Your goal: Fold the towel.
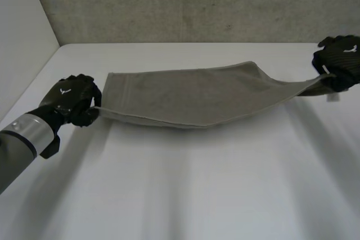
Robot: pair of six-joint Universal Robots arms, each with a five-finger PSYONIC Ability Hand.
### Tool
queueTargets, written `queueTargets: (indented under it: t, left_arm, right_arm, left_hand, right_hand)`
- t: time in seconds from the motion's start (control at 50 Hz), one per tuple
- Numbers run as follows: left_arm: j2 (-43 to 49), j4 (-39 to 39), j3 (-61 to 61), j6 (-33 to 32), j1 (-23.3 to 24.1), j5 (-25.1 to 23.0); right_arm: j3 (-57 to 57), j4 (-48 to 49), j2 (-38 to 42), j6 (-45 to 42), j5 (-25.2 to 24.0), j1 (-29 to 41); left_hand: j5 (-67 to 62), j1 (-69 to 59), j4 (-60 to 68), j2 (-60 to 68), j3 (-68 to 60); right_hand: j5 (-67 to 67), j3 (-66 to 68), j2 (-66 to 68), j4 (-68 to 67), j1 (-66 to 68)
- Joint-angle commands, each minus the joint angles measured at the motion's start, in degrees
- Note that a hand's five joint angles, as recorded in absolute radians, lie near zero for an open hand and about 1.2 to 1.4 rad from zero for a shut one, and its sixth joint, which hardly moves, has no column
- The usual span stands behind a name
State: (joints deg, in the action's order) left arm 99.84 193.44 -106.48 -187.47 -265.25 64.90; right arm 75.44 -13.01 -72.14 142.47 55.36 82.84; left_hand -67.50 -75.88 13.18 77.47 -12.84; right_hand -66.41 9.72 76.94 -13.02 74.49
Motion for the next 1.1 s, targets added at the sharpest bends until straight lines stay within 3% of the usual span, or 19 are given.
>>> queueTargets:
  t: [0.02,0.22,0.36,0.46,0.5,0.6,0.74,0.84,0.94,1.0,1.1]
  left_arm:
    - [-3.33,-2.98,-1.01,0.44,3.33,0.66]
    - [-7.99,-5.43,1.97,0.96,3.69,1.89]
    - [-11.95,-7.81,7.96,5.01,2.81,2.16]
    - [-10.99,-7.81,19.03,9.93,2.64,3.21]
    - [-6.18,-8.07,30.31,14.30,2.73,6.88]
    - [-3.60,-9.21,41.24,17.48,3.95,10.50]
    - [-6.50,-8.60,43.20,18.02,4.57,10.60]
    - [-6.06,-4.56,42.32,18.19,4.75,10.95]
    - [3.22,1.14,42.85,18.19,4.75,11.04]
    - [6.33,3.26,43.29,17.75,4.66,10.95]
    - [20.10,13.61,48.81,17.40,4.22,10.51]
  right_arm:
    - [-0.55,0.97,-1.51,7.27,1.59,0.38]
    - [3.74,6.93,-2.38,28.37,2.03,3.46]
    - [3.41,9.66,-8.10,33.83,2.03,3.03]
    - [-5.71,13.70,-7.76,36.91,4.57,3.38]
    - [-9.13,14.76,-6.45,36.66,6.23,3.81]
    - [-20.05,14.68,-3.01,36.31,11.78,6.97]
    - [-19.46,17.56,-8.80,34.99,13.54,7.33]
    - [-18.40,22.06,-8.02,34.55,13.46,7.86]
    - [-19.63,24.43,-1.34,29.62,13.19,9.44]
    - [-21.74,26.63,4.02,22.95,12.67,10.85]
    - [-25.16,31.29,14.57,10.82,12.23,12.25]
  left_hand:
    - [-2.50,-4.12,-3.18,2.53,2.84]
    - [-2.50,-4.12,-3.18,2.53,2.84]
    - [-2.50,-4.12,-3.18,2.53,2.84]
    - [-2.50,-4.12,-3.18,2.53,2.84]
    - [-2.50,-4.12,-3.18,2.53,2.84]
    - [-2.50,-4.12,-3.18,2.53,2.84]
    - [-2.50,-4.12,-3.18,2.53,2.84]
    - [-2.50,-4.12,-3.18,2.53,2.84]
    - [-2.50,-4.12,-3.18,2.53,2.84]
    - [-2.50,-4.12,-3.18,2.53,2.84]
    - [-2.50,-4.12,-3.18,2.53,2.84]
  right_hand:
    - [-3.59,0.28,3.06,3.02,5.51]
    - [-3.59,0.28,3.06,3.02,5.51]
    - [-3.59,0.28,3.06,3.02,5.51]
    - [-3.59,0.28,3.06,3.02,5.51]
    - [-3.59,0.28,3.06,3.02,5.51]
    - [-3.59,0.28,3.06,3.02,5.51]
    - [-3.59,0.28,3.06,3.02,5.51]
    - [-3.59,0.28,3.06,3.02,5.51]
    - [-3.59,0.28,3.06,3.02,5.51]
    - [-3.59,0.28,3.06,3.02,5.51]
    - [-3.59,0.28,3.06,3.02,5.51]
